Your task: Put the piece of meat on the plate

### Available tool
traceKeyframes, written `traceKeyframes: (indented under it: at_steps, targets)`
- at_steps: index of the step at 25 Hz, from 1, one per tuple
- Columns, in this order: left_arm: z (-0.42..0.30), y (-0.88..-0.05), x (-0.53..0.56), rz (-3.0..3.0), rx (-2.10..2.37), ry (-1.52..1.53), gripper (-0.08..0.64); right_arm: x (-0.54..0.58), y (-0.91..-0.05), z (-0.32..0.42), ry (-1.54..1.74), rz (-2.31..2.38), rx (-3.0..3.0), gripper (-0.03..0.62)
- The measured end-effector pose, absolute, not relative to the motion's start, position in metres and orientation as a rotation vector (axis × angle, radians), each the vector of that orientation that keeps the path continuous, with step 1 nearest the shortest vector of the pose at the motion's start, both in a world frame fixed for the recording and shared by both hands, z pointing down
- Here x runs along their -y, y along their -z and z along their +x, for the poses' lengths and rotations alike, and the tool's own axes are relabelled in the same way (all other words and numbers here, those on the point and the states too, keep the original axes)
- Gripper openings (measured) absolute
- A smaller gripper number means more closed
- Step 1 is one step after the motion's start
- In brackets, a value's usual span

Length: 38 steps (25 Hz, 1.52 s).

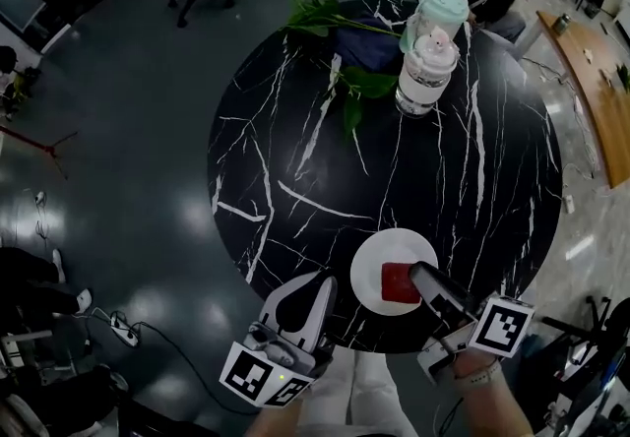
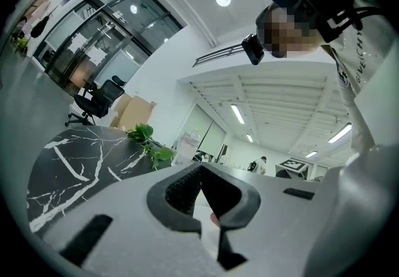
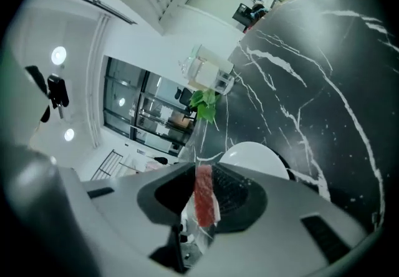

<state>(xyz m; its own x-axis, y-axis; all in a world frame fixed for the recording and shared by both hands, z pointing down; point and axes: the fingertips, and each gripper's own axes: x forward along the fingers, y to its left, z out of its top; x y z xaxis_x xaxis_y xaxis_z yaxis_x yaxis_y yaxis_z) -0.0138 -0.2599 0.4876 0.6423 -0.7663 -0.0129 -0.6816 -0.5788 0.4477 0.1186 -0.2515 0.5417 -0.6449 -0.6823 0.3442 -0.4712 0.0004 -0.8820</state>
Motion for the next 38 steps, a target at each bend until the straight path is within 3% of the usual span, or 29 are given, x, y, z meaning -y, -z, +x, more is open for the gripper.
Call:
traceKeyframes:
  at_steps: [14,25,38]
  targets:
    - [-0.022,-0.496,0.258,2.424,1.168,0.314,0.008,0.258,-0.567,0.104,1.655,-1.387,-2.437,0.086]
    - [-0.030,-0.496,0.249,2.415,1.195,0.323,0.008,0.262,-0.569,0.106,1.396,-1.542,-2.696,0.087]
    - [-0.030,-0.494,0.240,2.408,1.199,0.335,0.008,0.264,-0.554,0.108,1.264,-1.541,-2.698,0.087]
